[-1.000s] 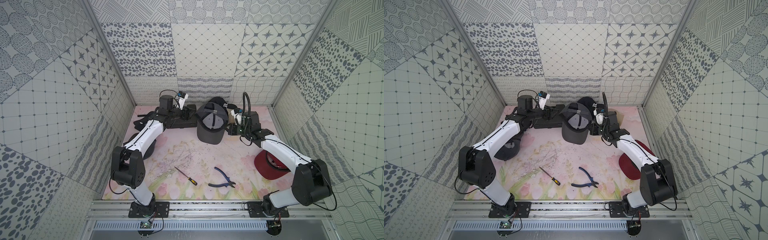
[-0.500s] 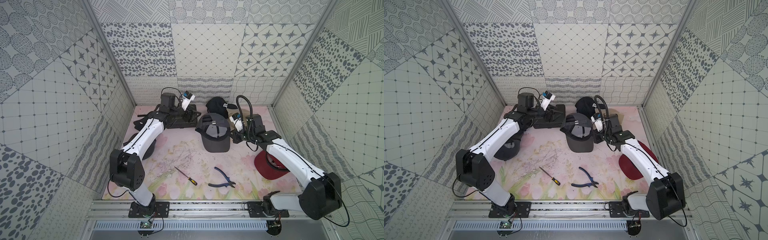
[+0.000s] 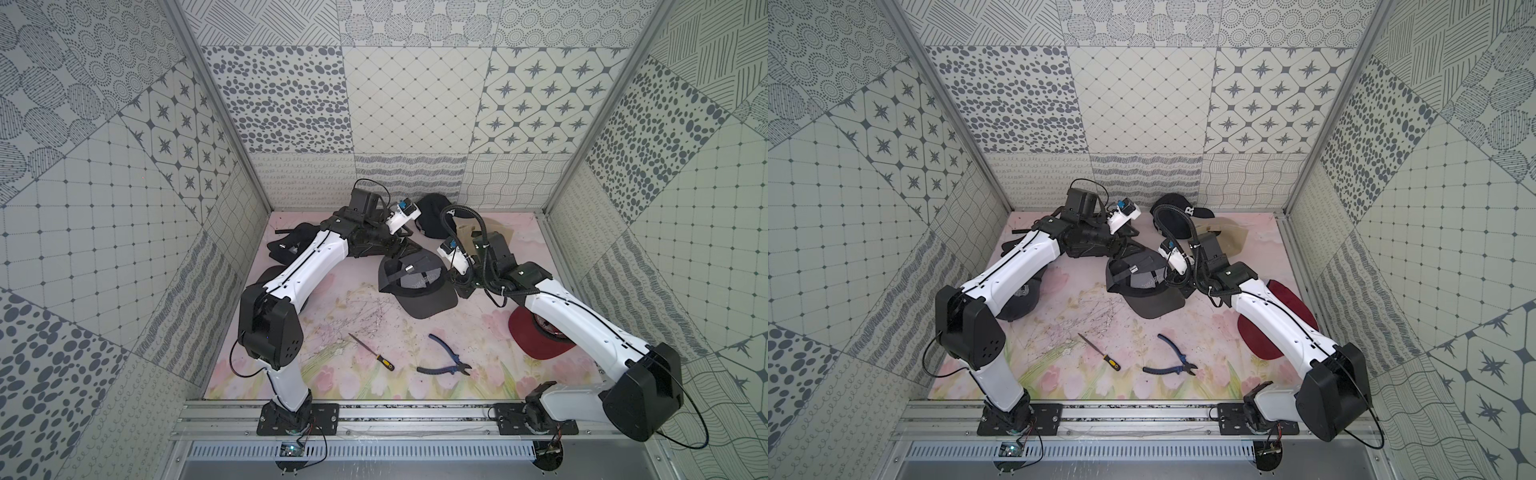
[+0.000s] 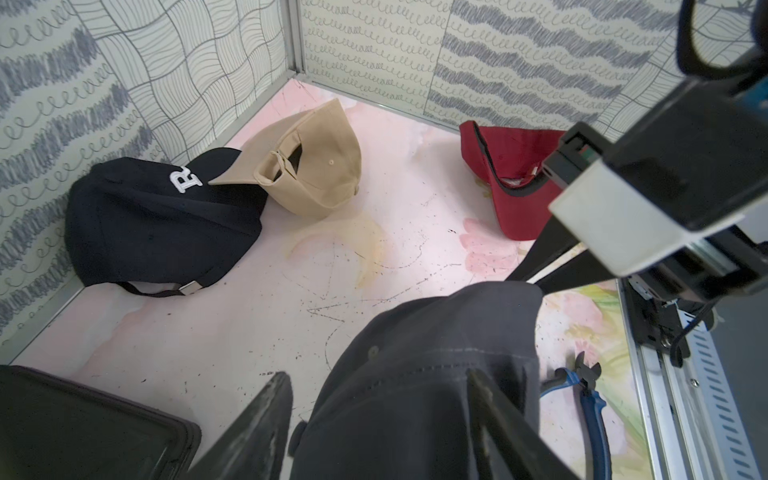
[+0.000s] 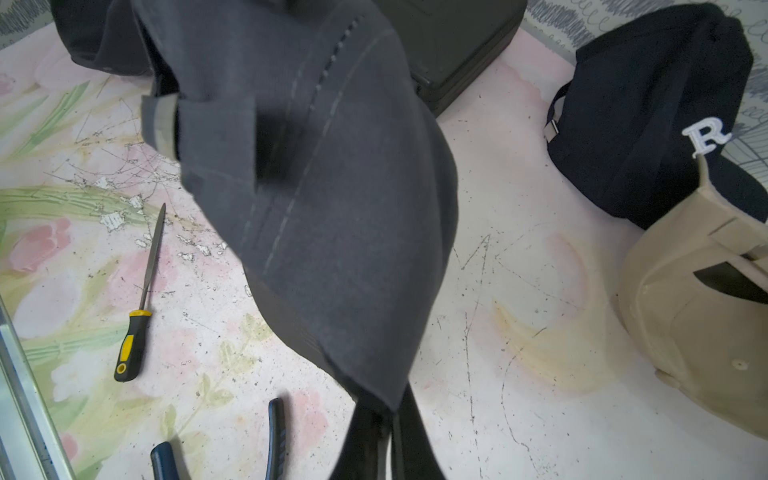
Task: Open the adjustable buckle of the baseball cap
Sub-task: Pick up the baseball cap from the center of the board.
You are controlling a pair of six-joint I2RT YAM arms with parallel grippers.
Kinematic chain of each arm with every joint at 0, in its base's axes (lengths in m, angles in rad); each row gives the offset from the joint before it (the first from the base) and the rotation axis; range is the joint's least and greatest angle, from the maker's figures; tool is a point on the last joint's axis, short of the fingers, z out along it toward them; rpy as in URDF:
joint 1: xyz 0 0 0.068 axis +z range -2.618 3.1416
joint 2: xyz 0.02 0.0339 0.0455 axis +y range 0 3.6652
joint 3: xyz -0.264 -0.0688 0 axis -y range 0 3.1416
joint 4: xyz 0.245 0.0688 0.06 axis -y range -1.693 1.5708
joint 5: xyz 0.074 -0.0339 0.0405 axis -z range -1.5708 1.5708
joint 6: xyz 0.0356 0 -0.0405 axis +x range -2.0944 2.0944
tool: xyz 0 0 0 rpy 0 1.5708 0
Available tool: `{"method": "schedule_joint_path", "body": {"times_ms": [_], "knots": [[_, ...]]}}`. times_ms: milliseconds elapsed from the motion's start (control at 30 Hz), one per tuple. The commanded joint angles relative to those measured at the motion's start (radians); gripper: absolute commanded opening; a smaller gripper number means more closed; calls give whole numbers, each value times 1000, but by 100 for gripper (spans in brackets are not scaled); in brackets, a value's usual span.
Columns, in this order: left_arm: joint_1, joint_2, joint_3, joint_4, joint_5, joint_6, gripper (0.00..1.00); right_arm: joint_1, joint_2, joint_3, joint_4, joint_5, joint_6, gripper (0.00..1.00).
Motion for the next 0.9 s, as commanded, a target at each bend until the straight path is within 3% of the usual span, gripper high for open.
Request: {"method": "schedule_joint_path", "body": {"times_ms": [0,400,500,600,667,733,800,833,867], "knots": [[-16,19,28,-134,32,147,66,15,-5,43,32,21,-61,0],[-22,73,80,-280,116,283,60,20,-4,64,40,44,-127,0],[-22,94,106,-303,102,293,45,20,-10,60,50,29,-133,0],[-22,109,129,-312,106,289,15,19,-7,62,55,29,-131,0],[-22,110,129,-308,111,283,0,20,0,68,60,51,-117,0],[-22,106,128,-325,122,297,0,19,10,83,63,107,-73,0],[-22,100,119,-311,100,272,0,16,9,84,75,162,-27,35],[-23,97,109,-276,67,222,0,16,2,81,81,182,-6,57],[-21,99,104,-243,28,165,0,16,-7,74,89,200,18,73]]}}
